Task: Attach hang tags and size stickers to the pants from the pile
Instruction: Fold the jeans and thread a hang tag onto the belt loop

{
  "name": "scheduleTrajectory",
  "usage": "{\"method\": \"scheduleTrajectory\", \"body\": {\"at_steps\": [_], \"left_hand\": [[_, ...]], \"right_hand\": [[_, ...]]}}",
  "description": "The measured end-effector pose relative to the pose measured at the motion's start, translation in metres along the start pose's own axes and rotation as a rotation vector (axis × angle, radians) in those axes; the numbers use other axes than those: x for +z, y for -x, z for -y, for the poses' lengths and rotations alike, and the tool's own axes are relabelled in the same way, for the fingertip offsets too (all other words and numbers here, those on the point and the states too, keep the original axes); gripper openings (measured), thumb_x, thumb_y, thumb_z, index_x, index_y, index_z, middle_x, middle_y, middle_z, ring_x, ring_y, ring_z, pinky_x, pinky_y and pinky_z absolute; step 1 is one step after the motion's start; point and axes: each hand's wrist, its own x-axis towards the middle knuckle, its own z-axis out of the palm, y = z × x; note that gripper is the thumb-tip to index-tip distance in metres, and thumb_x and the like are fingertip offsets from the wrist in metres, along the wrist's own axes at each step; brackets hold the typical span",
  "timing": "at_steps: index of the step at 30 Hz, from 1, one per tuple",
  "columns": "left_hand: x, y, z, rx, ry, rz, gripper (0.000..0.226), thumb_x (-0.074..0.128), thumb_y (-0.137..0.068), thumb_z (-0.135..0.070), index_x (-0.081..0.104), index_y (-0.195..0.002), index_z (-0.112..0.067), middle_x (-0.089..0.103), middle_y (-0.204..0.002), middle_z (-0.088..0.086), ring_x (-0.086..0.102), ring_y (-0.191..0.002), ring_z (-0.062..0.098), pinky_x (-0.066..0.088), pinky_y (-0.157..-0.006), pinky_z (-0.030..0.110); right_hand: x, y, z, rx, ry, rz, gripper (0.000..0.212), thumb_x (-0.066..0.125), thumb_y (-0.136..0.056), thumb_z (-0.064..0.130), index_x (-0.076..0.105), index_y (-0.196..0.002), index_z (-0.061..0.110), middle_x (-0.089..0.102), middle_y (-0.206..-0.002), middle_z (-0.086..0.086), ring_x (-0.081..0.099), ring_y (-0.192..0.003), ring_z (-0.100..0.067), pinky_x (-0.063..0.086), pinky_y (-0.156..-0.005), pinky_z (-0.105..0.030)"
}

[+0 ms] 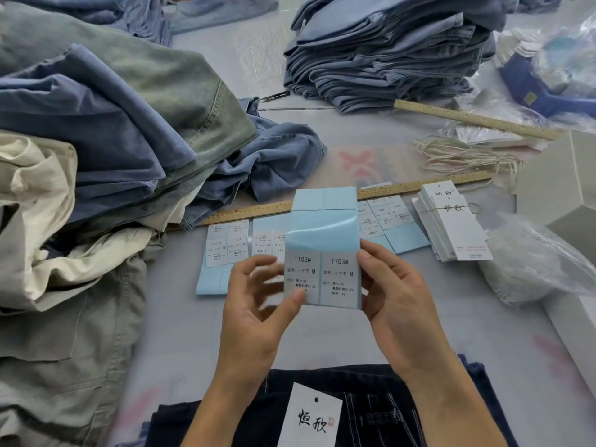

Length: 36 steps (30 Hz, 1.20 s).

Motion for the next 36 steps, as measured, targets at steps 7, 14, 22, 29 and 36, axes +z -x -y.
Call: {"method": "scheduleTrajectory", "body": {"at_steps": [7,14,22,29,36], "left_hand": [[0.034,-0.063,0.025,0.438,-0.863,0.016,0.052,0.06,-0.097,-0.021,0.048,-0.147,-0.022,0.042,-0.154,-0.003,0.035,-0.144,0.017,0.029,-0.118,0.032],[0.036,-0.091,0.104,0.271,-1.385,0.44,0.035,0.052,-0.094,-0.011,0.053,-0.128,-0.021,0.05,-0.131,0.0,0.046,-0.125,0.025,0.037,-0.092,0.033],[0.051,-0.104,0.114,0.304,-1.327,0.338,0.051,0.059,-0.101,-0.03,0.046,-0.149,-0.017,0.038,-0.16,0.005,0.033,-0.148,0.026,0.027,-0.12,0.042],[0.054,-0.111,0.126,0.228,-1.326,0.44,0.059,0.044,-0.105,-0.043,0.028,-0.159,-0.023,0.022,-0.168,-0.005,0.017,-0.154,0.017,0.013,-0.124,0.038],[0.051,-0.111,0.131,0.249,-1.314,0.424,0.06,0.046,-0.104,-0.046,0.031,-0.158,-0.023,0.023,-0.168,-0.006,0.018,-0.154,0.016,0.017,-0.124,0.039]], "right_hand": [[-0.018,-0.077,-0.038,0.18,0.232,-0.109,0.031,0.049,-0.102,0.008,0.078,-0.098,0.017,0.078,-0.096,-0.004,0.073,-0.086,-0.015,0.057,-0.064,-0.029],[-0.06,-0.116,-0.073,-0.226,1.433,-0.052,0.034,0.054,-0.098,0.007,0.066,-0.13,0.012,0.063,-0.128,-0.006,0.056,-0.118,-0.026,0.044,-0.098,-0.032],[-0.069,-0.124,-0.087,-0.157,1.507,0.055,0.033,0.065,-0.094,0.012,0.063,-0.126,0.004,0.055,-0.125,-0.009,0.051,-0.116,-0.025,0.043,-0.098,-0.031],[-0.077,-0.125,-0.087,-0.184,1.526,0.041,0.027,0.069,-0.092,0.013,0.07,-0.116,0.0,0.058,-0.118,-0.012,0.055,-0.11,-0.027,0.043,-0.094,-0.033],[-0.078,-0.125,-0.086,-0.28,1.528,-0.025,0.02,0.061,-0.098,0.011,0.073,-0.11,0.002,0.066,-0.109,-0.012,0.06,-0.103,-0.028,0.049,-0.089,-0.039]]}}
